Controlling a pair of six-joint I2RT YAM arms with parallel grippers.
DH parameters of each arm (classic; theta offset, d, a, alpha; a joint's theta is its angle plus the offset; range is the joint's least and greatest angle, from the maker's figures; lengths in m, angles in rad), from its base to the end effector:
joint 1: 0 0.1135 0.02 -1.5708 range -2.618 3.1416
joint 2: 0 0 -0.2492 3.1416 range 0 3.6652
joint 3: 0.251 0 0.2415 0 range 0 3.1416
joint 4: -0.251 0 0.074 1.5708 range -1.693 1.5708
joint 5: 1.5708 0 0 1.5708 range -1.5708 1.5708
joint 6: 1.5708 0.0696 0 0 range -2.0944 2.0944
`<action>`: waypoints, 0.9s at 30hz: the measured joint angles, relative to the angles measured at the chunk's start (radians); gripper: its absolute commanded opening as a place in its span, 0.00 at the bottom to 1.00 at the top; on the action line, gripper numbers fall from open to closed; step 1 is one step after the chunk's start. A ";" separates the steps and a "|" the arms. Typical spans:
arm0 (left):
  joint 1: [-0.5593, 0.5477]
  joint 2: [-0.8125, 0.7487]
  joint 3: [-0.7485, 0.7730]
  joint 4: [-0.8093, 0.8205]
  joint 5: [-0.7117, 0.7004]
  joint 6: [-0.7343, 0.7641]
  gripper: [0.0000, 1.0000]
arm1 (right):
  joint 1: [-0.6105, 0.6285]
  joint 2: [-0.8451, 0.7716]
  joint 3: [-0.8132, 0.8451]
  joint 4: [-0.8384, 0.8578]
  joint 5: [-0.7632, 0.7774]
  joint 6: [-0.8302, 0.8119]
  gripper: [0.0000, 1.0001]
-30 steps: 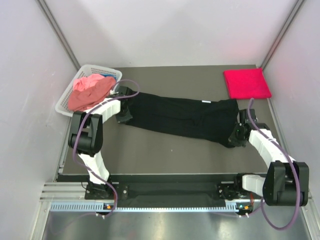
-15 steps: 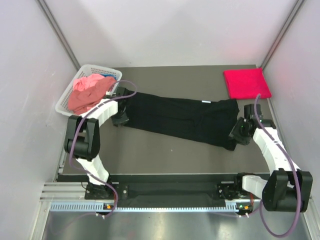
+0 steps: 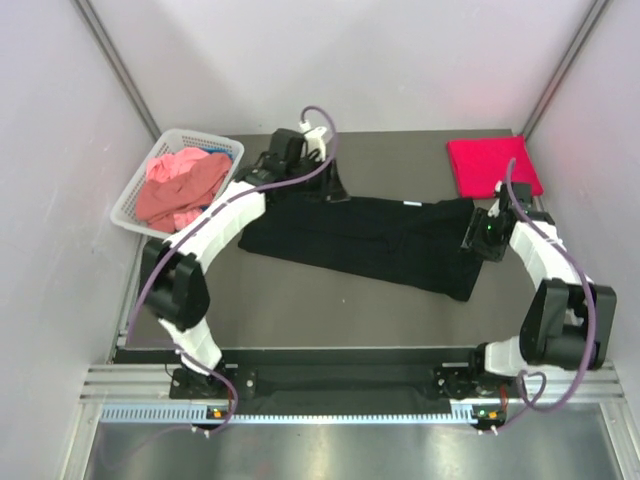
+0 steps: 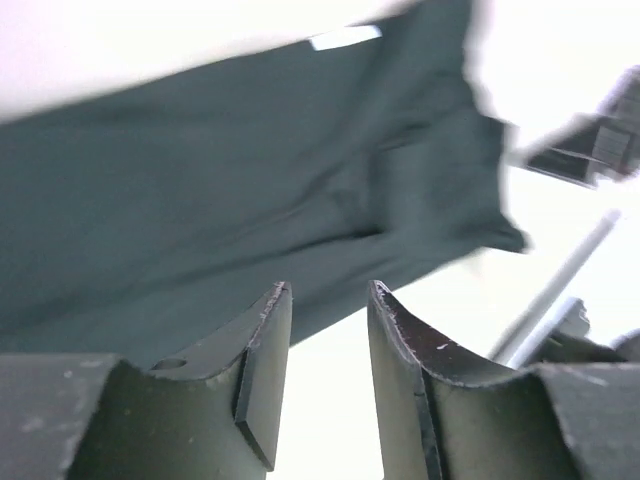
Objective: Fold and stack the t-shirts
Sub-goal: Fold the tshirt
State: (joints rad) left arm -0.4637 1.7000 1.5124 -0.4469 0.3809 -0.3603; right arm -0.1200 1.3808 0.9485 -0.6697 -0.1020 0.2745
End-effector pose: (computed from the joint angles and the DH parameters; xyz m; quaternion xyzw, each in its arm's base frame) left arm 0.3504 -0.2042 0.2938 0.1306 0.8707 -0.3322 0.3384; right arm 0.2741 -0.0259 0.1869 0.1788 0.9549 0.0673 0.2274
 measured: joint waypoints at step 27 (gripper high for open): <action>-0.226 0.669 0.384 0.195 0.227 -0.048 0.43 | -0.101 0.255 0.014 0.282 -0.222 -0.072 0.44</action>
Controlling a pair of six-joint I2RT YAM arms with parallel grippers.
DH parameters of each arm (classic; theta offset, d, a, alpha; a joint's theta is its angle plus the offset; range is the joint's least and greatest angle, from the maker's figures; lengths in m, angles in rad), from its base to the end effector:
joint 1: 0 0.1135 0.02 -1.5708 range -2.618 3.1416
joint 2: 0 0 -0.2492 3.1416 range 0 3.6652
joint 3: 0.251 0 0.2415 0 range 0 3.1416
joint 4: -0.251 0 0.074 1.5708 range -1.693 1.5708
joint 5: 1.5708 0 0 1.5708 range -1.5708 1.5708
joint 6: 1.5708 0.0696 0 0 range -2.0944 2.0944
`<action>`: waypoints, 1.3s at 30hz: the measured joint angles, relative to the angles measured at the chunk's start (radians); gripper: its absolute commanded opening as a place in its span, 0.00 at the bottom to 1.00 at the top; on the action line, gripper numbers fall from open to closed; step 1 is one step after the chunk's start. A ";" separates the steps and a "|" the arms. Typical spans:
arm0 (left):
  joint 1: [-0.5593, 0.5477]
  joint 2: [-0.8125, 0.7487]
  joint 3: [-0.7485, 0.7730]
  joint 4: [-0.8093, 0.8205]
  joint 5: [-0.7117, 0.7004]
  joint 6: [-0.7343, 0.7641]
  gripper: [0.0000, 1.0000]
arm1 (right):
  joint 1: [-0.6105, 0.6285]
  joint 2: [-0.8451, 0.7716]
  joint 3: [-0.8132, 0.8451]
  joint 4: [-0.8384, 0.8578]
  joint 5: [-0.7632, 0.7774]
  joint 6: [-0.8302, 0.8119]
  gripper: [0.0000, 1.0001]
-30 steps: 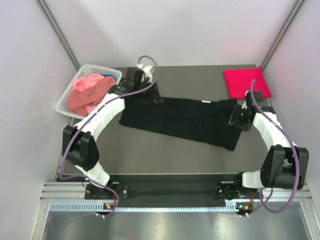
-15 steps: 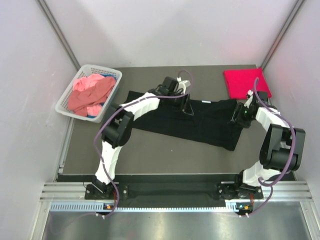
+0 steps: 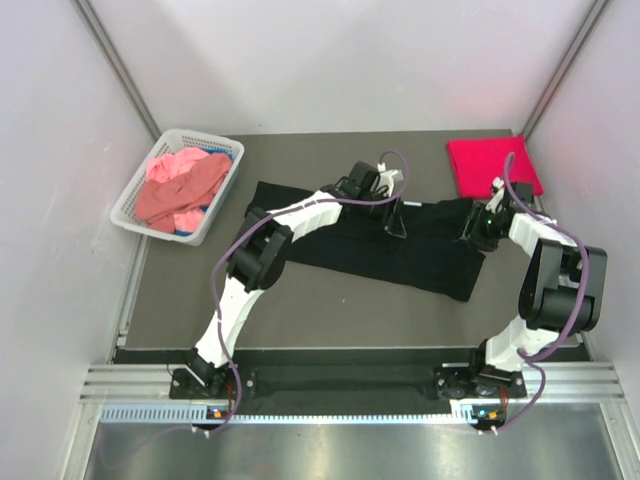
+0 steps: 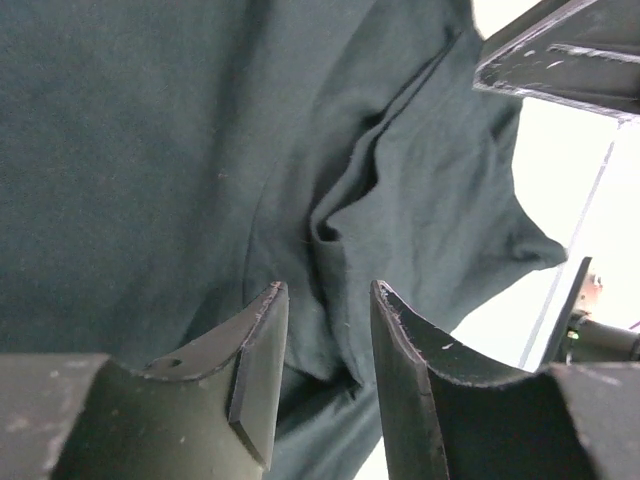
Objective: Fold and stack the t-shirts
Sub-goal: Fold the tshirt
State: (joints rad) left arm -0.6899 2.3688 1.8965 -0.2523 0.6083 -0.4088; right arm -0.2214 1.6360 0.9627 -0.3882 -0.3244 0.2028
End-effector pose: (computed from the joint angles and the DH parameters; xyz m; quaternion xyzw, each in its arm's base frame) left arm 0.3852 -0.3694 0.1476 0.2436 0.8442 -0.4374 0.1915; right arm 0.3217 -0.0497 0.1410 0.1613 0.9422 0.1540 0.2500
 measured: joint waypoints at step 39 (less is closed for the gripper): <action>-0.011 0.081 0.063 0.029 -0.026 -0.092 0.00 | -0.002 -0.011 -0.053 0.065 0.054 0.007 0.31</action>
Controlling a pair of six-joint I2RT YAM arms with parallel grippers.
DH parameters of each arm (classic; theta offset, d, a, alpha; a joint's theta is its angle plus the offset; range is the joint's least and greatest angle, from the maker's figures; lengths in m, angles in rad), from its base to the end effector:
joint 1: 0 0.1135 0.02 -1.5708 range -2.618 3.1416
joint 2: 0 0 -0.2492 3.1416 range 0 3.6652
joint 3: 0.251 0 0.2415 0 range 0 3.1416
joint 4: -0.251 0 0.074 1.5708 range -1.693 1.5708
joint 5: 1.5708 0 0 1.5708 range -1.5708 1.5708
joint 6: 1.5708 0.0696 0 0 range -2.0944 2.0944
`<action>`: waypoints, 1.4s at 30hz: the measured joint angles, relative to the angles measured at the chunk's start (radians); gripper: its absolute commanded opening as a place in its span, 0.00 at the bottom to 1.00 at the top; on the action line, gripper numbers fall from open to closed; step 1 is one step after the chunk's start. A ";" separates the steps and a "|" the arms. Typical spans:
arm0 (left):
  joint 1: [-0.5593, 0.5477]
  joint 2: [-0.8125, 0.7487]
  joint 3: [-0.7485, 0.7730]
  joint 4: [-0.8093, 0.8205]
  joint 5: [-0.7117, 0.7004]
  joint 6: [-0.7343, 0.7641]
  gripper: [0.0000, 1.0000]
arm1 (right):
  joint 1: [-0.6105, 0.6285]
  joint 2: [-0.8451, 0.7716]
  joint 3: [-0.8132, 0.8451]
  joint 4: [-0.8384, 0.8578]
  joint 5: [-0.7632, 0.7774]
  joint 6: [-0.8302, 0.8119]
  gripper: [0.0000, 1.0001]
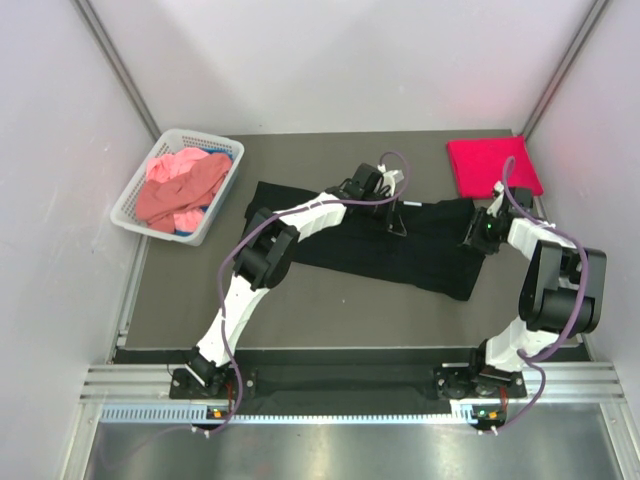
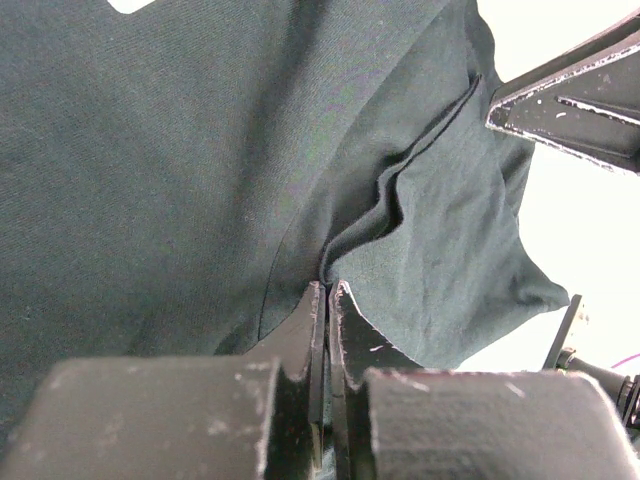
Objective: Fold and stack the t-shirts
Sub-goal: Fold the tshirt
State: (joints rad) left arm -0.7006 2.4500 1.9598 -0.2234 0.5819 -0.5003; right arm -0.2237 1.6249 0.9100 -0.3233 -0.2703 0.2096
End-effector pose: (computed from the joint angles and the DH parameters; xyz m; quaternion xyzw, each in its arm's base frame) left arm 0.3931 -0.3815 0.1287 0.2057 0.8550 -0.4402 0.1811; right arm 0.3172 -0.0531 0.1327 0.1709 0.9412 0.1281 0.2617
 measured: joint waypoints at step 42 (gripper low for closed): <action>-0.002 -0.105 -0.103 0.048 -0.138 -0.079 0.00 | 0.000 -0.044 -0.007 0.065 -0.055 0.000 0.31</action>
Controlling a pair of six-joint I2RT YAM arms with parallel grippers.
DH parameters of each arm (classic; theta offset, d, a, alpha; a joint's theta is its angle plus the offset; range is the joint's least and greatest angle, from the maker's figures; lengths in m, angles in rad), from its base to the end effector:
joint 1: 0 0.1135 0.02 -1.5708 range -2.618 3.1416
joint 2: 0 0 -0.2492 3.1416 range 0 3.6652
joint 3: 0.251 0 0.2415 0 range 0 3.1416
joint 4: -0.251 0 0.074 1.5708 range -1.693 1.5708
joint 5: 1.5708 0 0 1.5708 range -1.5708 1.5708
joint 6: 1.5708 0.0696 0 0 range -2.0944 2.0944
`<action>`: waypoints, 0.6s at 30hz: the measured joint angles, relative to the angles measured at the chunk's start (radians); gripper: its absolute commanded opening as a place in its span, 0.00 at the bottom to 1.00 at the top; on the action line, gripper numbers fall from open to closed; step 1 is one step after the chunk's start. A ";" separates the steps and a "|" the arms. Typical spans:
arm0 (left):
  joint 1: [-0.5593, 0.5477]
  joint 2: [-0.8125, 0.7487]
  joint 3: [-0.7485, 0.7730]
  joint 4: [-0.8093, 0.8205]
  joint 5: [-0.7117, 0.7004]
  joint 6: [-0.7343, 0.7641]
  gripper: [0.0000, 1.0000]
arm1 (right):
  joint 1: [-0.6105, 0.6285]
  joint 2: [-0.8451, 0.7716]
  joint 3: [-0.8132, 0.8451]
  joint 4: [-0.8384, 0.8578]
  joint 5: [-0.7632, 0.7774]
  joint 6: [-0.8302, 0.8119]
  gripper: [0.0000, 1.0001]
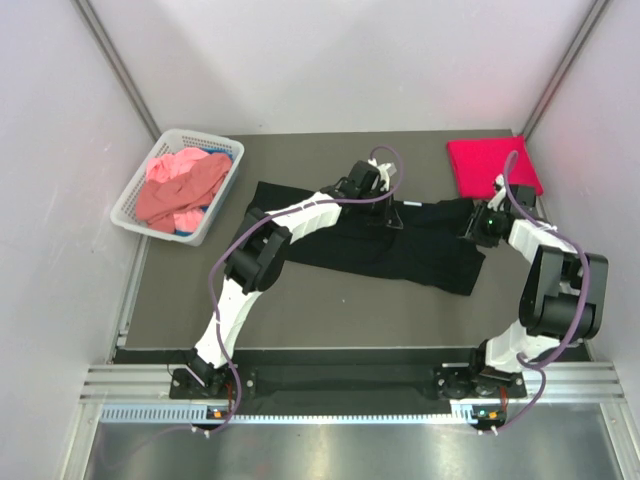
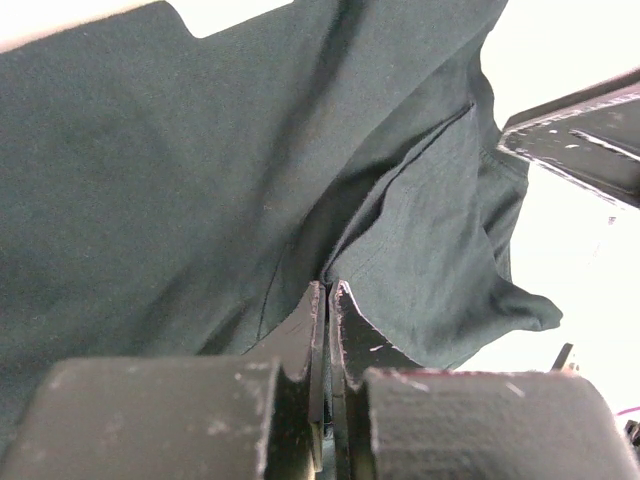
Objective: Fold and stack the t-shirts
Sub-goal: Fold the tshirt
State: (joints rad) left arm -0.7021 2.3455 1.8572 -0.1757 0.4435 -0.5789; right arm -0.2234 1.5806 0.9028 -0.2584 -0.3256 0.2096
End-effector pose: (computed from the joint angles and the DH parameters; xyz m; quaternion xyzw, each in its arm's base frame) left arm 0.3906 -0.3695 0.1505 0.1501 0.8694 -0.4139 0.2244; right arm 0.3221 -0.0503 0.1500 0.1520 0.9265 0.1519 0.3089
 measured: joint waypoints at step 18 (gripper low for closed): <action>0.000 0.000 -0.001 0.003 0.001 -0.018 0.00 | 0.005 0.097 -0.013 0.072 -0.038 -0.001 0.00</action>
State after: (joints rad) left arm -0.7021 2.3459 1.8565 -0.1722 0.4442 -0.5964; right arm -0.2184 1.6775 0.8898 -0.1860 -0.3634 0.2089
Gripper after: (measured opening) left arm 0.021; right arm 0.030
